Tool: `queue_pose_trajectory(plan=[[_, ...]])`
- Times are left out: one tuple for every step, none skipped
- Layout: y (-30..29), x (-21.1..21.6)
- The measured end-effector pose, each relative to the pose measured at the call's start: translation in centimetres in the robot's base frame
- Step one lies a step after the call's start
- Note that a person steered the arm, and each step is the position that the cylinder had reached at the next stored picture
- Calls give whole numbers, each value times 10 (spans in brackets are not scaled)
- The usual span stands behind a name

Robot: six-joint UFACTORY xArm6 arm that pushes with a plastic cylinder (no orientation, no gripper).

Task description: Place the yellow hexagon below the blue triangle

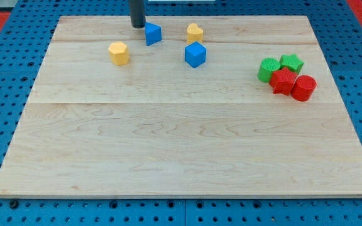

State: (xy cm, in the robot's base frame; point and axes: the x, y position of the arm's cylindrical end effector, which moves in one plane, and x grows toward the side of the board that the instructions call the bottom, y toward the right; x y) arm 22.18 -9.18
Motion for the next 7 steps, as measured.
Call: queue_pose_trajectory(plan=[[38, 24], [-14, 8], [-82, -3], [-85, 45], [-48, 92], [25, 115], [-6, 154]])
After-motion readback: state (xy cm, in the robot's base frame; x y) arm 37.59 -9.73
